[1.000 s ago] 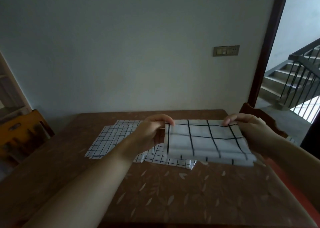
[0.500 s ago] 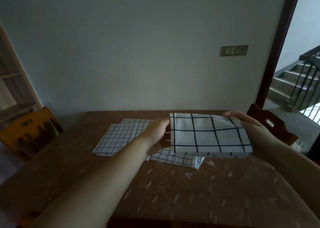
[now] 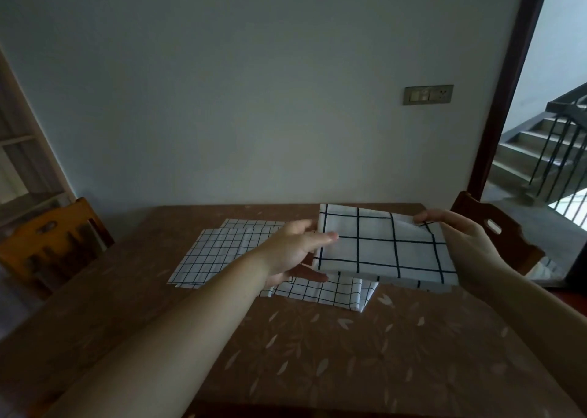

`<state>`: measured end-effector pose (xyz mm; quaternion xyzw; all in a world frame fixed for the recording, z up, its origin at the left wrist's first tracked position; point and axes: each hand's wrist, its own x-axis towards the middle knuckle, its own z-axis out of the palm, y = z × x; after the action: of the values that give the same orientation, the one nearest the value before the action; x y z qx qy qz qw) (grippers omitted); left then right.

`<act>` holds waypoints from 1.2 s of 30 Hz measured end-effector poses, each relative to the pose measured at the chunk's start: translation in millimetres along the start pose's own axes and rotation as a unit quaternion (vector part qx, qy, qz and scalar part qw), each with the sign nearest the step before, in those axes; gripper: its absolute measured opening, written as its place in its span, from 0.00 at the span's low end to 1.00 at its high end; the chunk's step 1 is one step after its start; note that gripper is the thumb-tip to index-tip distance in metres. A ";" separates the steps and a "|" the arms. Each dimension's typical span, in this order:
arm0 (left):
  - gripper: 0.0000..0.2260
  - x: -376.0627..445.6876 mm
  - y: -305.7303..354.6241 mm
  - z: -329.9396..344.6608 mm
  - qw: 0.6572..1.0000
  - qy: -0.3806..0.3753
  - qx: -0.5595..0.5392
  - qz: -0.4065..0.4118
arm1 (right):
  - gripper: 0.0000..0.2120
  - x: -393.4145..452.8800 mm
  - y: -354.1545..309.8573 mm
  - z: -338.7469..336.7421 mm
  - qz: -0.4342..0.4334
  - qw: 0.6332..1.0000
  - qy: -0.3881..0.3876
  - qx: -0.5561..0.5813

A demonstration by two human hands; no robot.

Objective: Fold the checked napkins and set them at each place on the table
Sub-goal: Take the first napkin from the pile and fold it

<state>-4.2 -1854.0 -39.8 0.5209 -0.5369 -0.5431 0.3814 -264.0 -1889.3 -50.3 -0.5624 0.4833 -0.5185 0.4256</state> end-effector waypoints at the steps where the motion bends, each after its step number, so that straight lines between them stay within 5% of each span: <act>1: 0.35 1.7 0.3 -0.7 0.998 0.016 0.048 0.023 | 0.15 -0.7 2.3 -1.1 0.000 1.000 -0.001 -0.011; 5: 0.06 3.4 9.7 2.7 0.962 0.033 0.238 0.130 | 0.20 -3.3 6.0 -0.7 -0.046 0.999 -0.012 0.003; 8: 0.06 1.1 20.8 9.9 0.918 0.025 0.351 0.185 | 0.12 -6.6 -3.8 10.7 -0.167 0.974 -0.088 -0.123; 10: 0.08 0.4 23.7 15.5 0.905 0.016 0.379 0.193 | 0.22 -7.5 -11.7 21.5 -0.189 0.951 -0.125 -0.210; 14: 0.07 -4.2 27.1 13.1 0.918 0.031 0.336 0.209 | 0.05 -12.9 -24.9 30.0 -0.195 0.961 -0.106 -0.163; 22: 0.15 -12.1 20.9 1.2 0.976 0.126 0.015 0.179 | 0.08 -18.2 -30.2 26.4 -0.165 0.982 -0.066 -0.056; 36: 0.14 -12.2 20.9 10.4 0.975 0.117 -0.021 0.187 | 0.10 -22.3 -37.2 18.9 -0.128 0.990 -0.067 -0.003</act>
<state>-15.4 -1843.0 -18.6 0.4634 -0.5649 -0.4085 0.5471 -241.3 -1861.4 -19.6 -0.6545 0.3795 -0.5283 0.3853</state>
